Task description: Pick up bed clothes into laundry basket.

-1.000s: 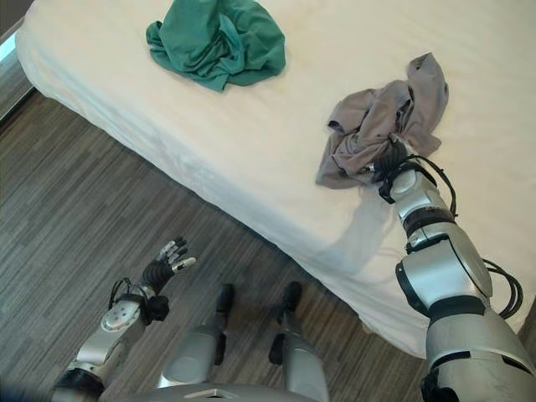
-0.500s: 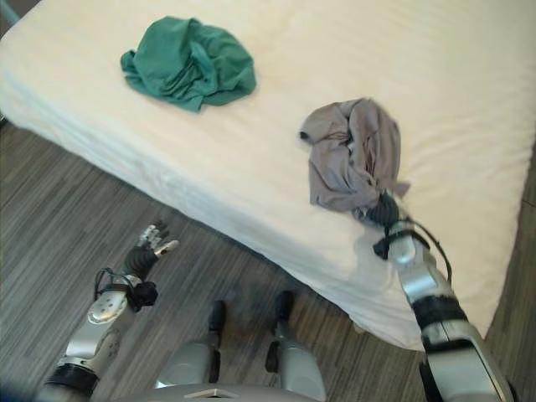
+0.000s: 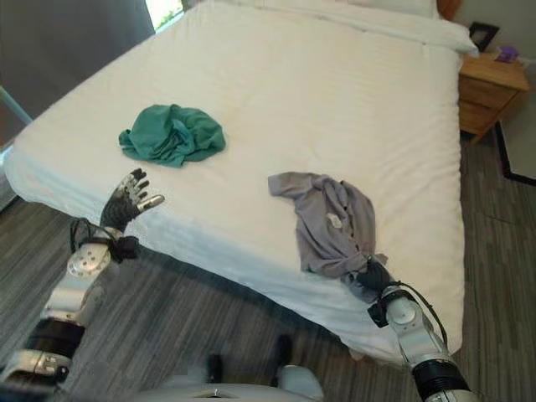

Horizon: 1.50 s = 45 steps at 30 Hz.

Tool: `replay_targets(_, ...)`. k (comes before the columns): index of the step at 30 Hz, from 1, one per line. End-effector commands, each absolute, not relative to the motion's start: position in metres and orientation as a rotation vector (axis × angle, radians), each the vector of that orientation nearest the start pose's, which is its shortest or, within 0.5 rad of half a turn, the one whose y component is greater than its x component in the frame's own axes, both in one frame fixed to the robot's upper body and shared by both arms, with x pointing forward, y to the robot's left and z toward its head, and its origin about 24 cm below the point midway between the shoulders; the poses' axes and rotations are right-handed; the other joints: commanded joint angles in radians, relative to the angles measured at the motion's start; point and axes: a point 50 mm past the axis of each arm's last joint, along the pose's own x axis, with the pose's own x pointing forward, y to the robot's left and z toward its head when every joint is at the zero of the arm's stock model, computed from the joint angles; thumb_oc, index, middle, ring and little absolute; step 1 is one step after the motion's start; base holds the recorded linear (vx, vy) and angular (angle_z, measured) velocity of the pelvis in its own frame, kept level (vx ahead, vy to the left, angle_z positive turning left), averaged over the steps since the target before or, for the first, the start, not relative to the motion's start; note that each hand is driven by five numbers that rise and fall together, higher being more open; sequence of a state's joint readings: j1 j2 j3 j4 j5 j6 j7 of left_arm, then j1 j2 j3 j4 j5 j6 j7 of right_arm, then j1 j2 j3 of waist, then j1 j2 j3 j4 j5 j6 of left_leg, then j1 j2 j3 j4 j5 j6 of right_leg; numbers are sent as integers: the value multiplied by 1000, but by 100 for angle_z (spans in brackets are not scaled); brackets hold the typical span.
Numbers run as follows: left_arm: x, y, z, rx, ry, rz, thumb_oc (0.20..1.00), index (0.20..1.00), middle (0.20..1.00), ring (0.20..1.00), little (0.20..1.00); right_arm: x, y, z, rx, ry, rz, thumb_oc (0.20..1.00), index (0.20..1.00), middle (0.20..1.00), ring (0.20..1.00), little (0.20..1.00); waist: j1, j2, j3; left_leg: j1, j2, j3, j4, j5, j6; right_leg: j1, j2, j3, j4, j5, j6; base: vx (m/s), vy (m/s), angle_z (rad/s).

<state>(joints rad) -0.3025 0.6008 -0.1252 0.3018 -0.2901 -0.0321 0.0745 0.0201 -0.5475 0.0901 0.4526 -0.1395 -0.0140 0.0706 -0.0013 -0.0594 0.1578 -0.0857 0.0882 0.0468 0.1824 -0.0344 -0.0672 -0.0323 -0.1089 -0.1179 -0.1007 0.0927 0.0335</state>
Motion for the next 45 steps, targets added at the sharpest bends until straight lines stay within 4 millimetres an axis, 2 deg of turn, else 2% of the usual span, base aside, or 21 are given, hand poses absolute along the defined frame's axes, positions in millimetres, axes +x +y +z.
replay_targets(1, 342, 262, 141, 569, -145, 150, 1000, 1000, 1000, 1000, 1000, 181, -307, -41, -693, 646, 51, 200, 200, 200, 200, 200, -50, 41, -48, -1, 104, 53, -188, 231, -70, 104, -11, -8, 96, -107, 88, 182, 112, 0)
replay_targets(2, 343, 260, 142, 570, -148, 147, 1000, 1000, 1000, 1000, 1000, 181, -307, -40, -691, 646, 47, 200, 200, 200, 200, 200, -45, 39, -45, 5, 102, 55, -195, 234, -70, 107, -12, -7, 95, -108, 89, 265, 185, 1)
replay_targets(3, 350, 271, 155, 692, -154, 223, 1000, 1000, 1000, 1000, 1000, 177, -309, -43, -699, 662, 46, 200, 200, 200, 200, 200, -52, 55, -52, -1, 99, 45, -220, 240, -77, 124, -16, 10, 91, -119, 97, 139, 109, -3)
replay_targets(5, 355, 276, 167, 800, -161, 252, 1000, 1000, 1000, 1000, 1000, 178, -310, -43, -701, 663, 43, 200, 200, 200, 200, 200, -51, 57, -50, 6, 98, 40, -219, 232, -81, 130, -22, 20, 90, -123, 102, 192, 173, -42)
replay_targets(6, 357, 281, 181, 853, -190, 297, 1000, 1000, 1000, 1000, 1000, 177, -308, -47, -694, 675, 45, 200, 200, 200, 200, 200, -60, 58, -66, 25, 90, 52, -220, 189, -72, 145, -40, 34, 76, -123, 118, 266, 255, -74)
replay_targets(10, 360, 283, 202, 1042, -236, 344, 1000, 1000, 1000, 1000, 1000, 175, -301, -52, -682, 674, 53, 200, 200, 200, 200, 200, -60, 41, -72, 46, 70, 83, -228, 150, -52, 145, -67, 65, 73, -107, 140, 147, 201, -51)
replay_targets(15, 371, 274, 238, 1337, -292, 396, 1000, 1000, 1000, 1000, 1000, 172, -282, -60, -656, 671, 119, 200, 200, 200, 200, 200, -63, -2, -77, 63, 23, 140, -255, 110, -11, 92, -109, 104, 111, -36, 184, 109, 220, -18)
replay_targets(16, 381, 274, 258, 1534, -258, 446, 1000, 1000, 1000, 1000, 1000, 175, -275, -61, -657, 658, 160, 200, 200, 200, 200, 200, -80, -14, -74, 62, 11, 157, -258, 92, 0, 70, -114, 121, 128, -6, 199, 35, 124, -12)
replay_targets(18, 385, 270, 266, 1592, -255, 456, 1000, 1000, 1000, 1000, 1000, 175, -270, -61, -655, 649, 175, 200, 200, 200, 200, 200, -80, -23, -73, 55, 9, 164, -261, 97, 4, 54, -114, 128, 127, 16, 202, 31, 138, -20)
replay_targets(19, 394, 267, 278, 1710, -201, 483, 1000, 1000, 1000, 1000, 1000, 179, -268, -59, -674, 633, 196, 200, 200, 200, 200, 200, -100, -33, -71, 47, 1, 173, -266, 94, 8, 36, -116, 138, 127, 61, 210, 27, 125, -28)
replay_targets(22, 401, 269, 290, 1790, -122, 505, 1000, 1000, 1000, 1000, 1000, 186, -266, -55, -679, 603, 199, 200, 200, 200, 200, 200, -118, -48, -61, 32, -1, 186, -267, 94, 11, 12, -113, 154, 124, 95, 222, -14, 105, -15)
replay_targets(24, 400, 287, 298, 1794, 3, 545, 1000, 1000, 1000, 1000, 1000, 190, -264, -52, -661, 584, 200, 200, 200, 200, 200, 200, -138, -68, -54, 19, 4, 204, -270, 93, 12, -11, -108, 167, 121, 123, 228, -10, 92, -38)
replay_targets(27, 388, 315, 315, 1819, 127, 642, 1000, 1000, 1000, 1000, 1000, 186, -265, -52, -628, 585, 198, 200, 200, 200, 200, 200, -180, -99, -46, 4, 20, 228, -270, 87, 8, -37, -95, 184, 111, 158, 228, -27, 44, -41)
replay_targets(28, 378, 333, 323, 1851, 205, 683, 1000, 1000, 1000, 1000, 1000, 180, -270, -52, -594, 593, 168, 200, 200, 200, 200, 200, -210, -123, -38, -18, 35, 240, -270, 90, 4, -65, -82, 195, 101, 187, 228, -49, 37, -16)
replay_targets(29, 378, 333, 324, 1851, 204, 684, 1000, 1000, 1000, 1000, 1000, 180, -269, -52, -593, 593, 168, 200, 200, 200, 200, 200, -210, -124, -39, -20, 35, 240, -270, 90, 4, -67, -82, 195, 100, 188, 228, -74, 11, -21)
replay_targets(32, 358, 359, 345, 1883, 292, 766, 1000, 1000, 1000, 1000, 1000, 167, -275, -60, -530, 639, 119, 200, 200, 200, 200, 200, -232, -158, -34, -57, 58, 260, -263, 92, -4, -94, -66, 205, 67, 224, 228, 13, -3, -27)
replay_targets(33, 356, 363, 345, 1899, 316, 767, 1000, 1000, 1000, 1000, 1000, 164, -276, -63, -519, 656, 111, 200, 200, 200, 200, 200, -234, -158, -36, -53, 62, 251, -263, 58, -8, -86, -64, 203, 57, 218, 228, -13, -10, -38)
replay_targets(34, 355, 363, 345, 1899, 317, 769, 1000, 1000, 1000, 1000, 1000, 164, -276, -63, -519, 654, 113, 200, 200, 200, 200, 200, -235, -164, -30, -64, 63, 262, -260, 91, -6, -98, -63, 207, 61, 233, 228, 73, 30, -38)
replay_targets(35, 353, 367, 343, 1900, 358, 759, 1000, 1000, 1000, 1000, 1000, 161, -277, -64, -512, 669, 109, 200, 200, 200, 200, 200, -238, -165, -31, -63, 66, 254, -261, 57, -9, -93, -62, 202, 51, 231, 228, -33, -1, -5)
replay_targets(39, 339, 388, 341, 1783, 392, 800, 1000, 1000, 1000, 1000, 1000, 159, -271, -70, -463, 678, 109, 200, 200, 200, 200, 200, -238, -181, -4, -117, 71, 264, -255, 64, -10, -129, -58, 176, 37, 263, 228, -37, 18, -16)
replay_targets(45, 337, 385, 352, 1770, 324, 840, 1000, 1000, 1000, 1000, 1000, 171, -262, -59, -451, 596, 130, 200, 200, 200, 200, 200, -267, -203, 34, -215, 67, 250, -249, 78, -10, -200, -50, 156, 21, 272, 228, -75, -11, 6)
